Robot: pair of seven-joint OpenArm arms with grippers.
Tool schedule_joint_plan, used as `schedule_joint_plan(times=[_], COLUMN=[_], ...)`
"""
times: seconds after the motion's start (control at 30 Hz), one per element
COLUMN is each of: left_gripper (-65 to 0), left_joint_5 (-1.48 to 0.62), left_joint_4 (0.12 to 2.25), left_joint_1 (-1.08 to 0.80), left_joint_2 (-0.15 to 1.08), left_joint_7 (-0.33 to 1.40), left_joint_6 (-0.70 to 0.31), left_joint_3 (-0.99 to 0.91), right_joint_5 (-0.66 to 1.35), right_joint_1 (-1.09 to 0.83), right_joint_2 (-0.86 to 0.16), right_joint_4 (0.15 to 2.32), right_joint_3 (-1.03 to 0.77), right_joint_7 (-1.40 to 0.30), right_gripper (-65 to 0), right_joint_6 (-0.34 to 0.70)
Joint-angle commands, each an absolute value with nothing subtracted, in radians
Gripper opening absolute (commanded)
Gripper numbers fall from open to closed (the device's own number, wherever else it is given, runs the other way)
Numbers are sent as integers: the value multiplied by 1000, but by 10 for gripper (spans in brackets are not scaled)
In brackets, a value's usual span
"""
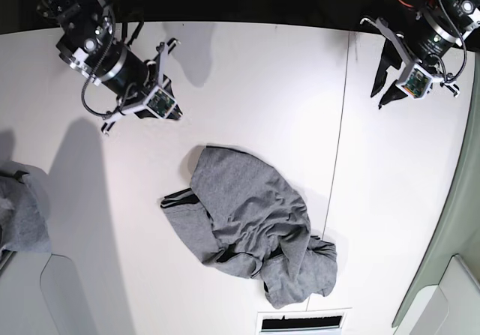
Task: Layout the t-shirt on the table in an organized manner, then fold the t-shirt properly
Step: 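Lower the right gripper onto the grey t-shirt edge and grasp it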
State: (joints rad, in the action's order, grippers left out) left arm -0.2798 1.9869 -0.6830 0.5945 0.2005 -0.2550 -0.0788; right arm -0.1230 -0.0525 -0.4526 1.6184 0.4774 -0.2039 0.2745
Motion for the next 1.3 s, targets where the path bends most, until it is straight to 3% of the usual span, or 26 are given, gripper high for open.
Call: schedule_joint_plan(times=[0.0, 0.07, 0.23, 0.33, 0.63, 0.77, 1.27], left_gripper=[-435, -409, -409, -409, -409, -409, -409], left_joint_5=[-282, -282, -319, -319, -320, -320, -326], left_joint_4=[1975, 1914, 1718, 1614, 1558, 1558, 1557], left_joint_1=[-653, -590, -417, -336, -266, -266, -266], left_joint_2=[614, 619, 618, 617, 615, 615, 612], left_joint_7=[185, 184, 185, 184, 184, 192, 191], left_joint_6=[-247, -264, -277, -277, -277, -277, -277], left_joint_3=[-80, -64, 21, 74, 93, 93, 93], right_joint_5=[-113, -62, 29, 38, 36, 34, 125], right_joint_1=[0, 75, 216, 260, 270, 268, 269], right_joint_2=[-427, -366, -217, -151, -97, -97, -96], right_joint_4=[1595, 1506, 1296, 1195, 1123, 1161, 1140], right_joint_3=[472, 472, 472, 472, 447, 381, 240], right_joint_7=[-183, -182, -183, -182, -189, -276, -273], right_gripper=[-650, -650, -408, -346, -344, -345, -344], right_joint_6=[258, 257, 163, 92, 2, -29, -2])
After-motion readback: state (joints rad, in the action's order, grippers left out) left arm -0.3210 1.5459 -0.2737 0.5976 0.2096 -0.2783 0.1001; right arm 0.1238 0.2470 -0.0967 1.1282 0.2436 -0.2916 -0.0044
